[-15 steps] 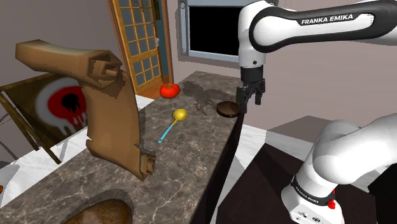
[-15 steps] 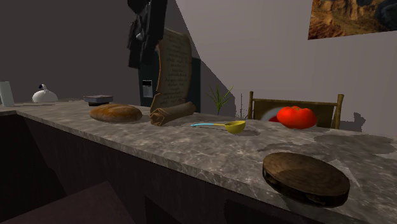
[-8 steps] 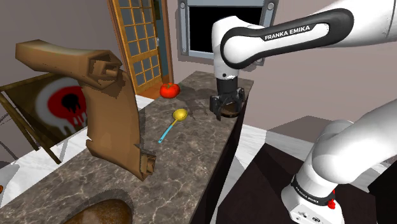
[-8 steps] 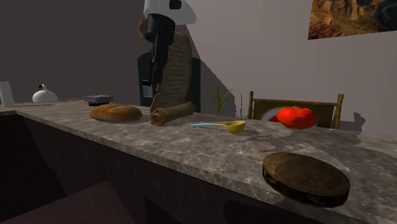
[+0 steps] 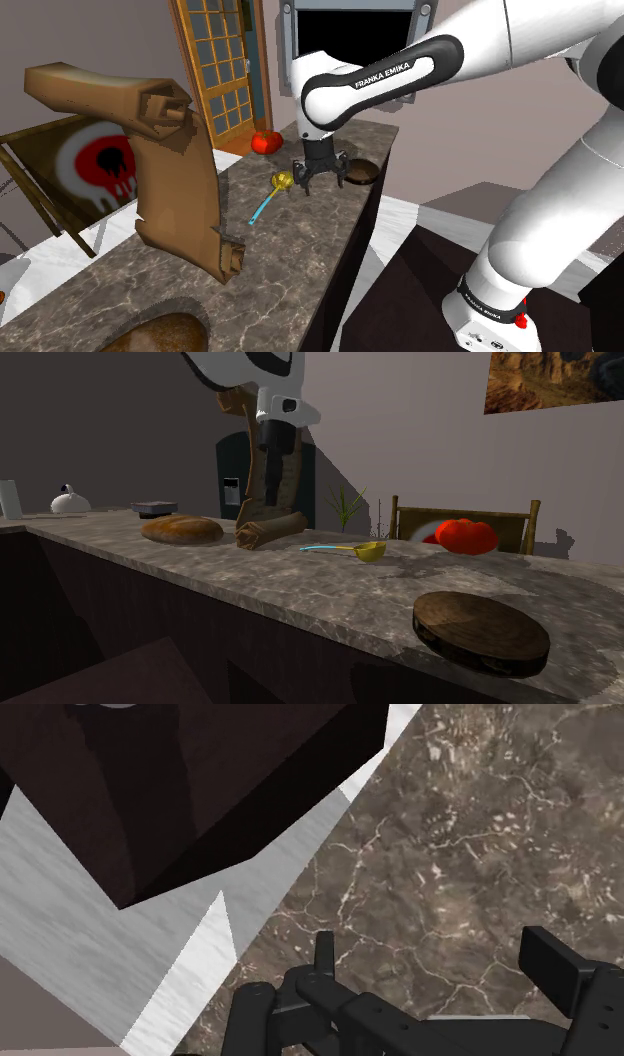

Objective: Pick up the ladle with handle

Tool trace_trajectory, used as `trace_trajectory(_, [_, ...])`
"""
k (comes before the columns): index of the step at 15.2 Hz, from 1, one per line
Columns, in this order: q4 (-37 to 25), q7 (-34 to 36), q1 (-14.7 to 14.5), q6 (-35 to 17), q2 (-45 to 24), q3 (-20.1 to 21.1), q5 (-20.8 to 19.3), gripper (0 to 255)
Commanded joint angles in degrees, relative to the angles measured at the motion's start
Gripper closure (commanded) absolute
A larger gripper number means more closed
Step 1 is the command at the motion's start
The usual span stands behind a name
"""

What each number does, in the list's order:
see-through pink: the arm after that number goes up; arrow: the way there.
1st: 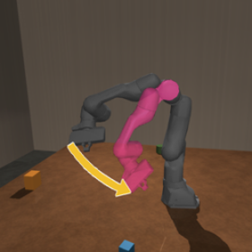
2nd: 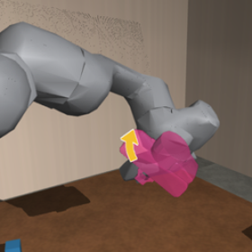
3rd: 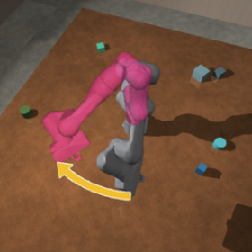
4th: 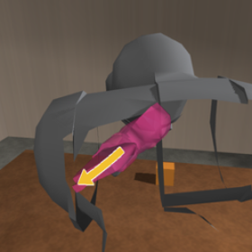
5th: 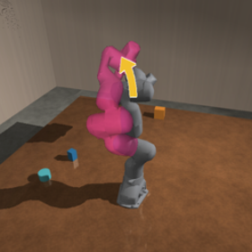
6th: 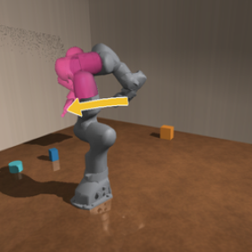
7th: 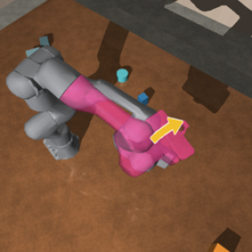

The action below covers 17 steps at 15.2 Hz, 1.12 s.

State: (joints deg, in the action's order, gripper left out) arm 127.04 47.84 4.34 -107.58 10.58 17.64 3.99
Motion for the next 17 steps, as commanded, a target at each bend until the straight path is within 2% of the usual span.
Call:
trace_trajectory(1, [-3.77, 5.76, 0.45, -1.5, -5.23, 1.11, -1.89, 0])
trace_trajectory(8, [-17.59, 23.39, -0.44, -3.4, -21.91, 1.22, -9.59, 0])
trace_trajectory(17, [-41.3, 39.95, -4.37, 0.57, -42.66, -3.99, -16.3, 0])
